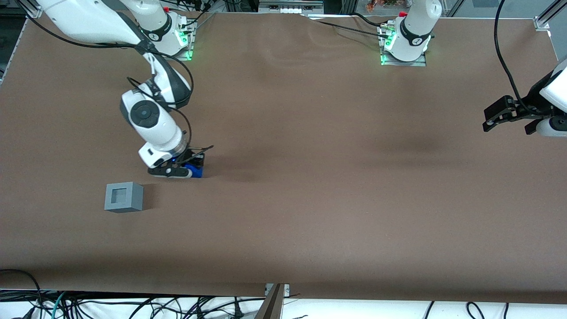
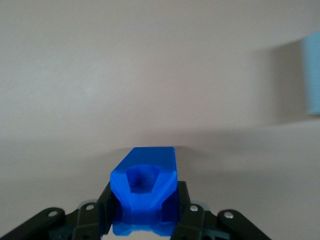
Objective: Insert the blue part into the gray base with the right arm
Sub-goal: 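Carry the blue block over the gray base's square hole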
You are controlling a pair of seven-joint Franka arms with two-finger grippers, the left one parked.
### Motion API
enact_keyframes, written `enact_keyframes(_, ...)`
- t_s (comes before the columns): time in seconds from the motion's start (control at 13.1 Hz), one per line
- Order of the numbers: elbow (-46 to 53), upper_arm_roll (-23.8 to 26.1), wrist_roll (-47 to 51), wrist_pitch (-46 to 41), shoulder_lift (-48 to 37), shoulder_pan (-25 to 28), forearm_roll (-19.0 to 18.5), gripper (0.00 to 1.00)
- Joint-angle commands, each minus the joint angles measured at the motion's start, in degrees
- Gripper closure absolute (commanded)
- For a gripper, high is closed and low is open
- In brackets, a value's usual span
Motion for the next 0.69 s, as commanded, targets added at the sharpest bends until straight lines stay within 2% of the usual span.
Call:
enact_keyframes(0.0,5.5,-0.3,-13.2,-7.8,-1.7,-2.4,6.4,0.54)
enact_keyframes(0.08,7.6,-2.0,-18.6,-10.4,-1.9,-2.6,8.7,0.54)
enact_keyframes(0.23,10.9,-5.8,-29.3,-15.0,-2.2,-3.3,11.0,0.54)
enact_keyframes(0.38,11.8,-9.4,-37.4,-15.8,-2.7,-3.8,11.2,0.54)
enact_keyframes(0.61,12.7,-12.9,-44.4,-15.2,-2.3,-3.9,11.1,0.54)
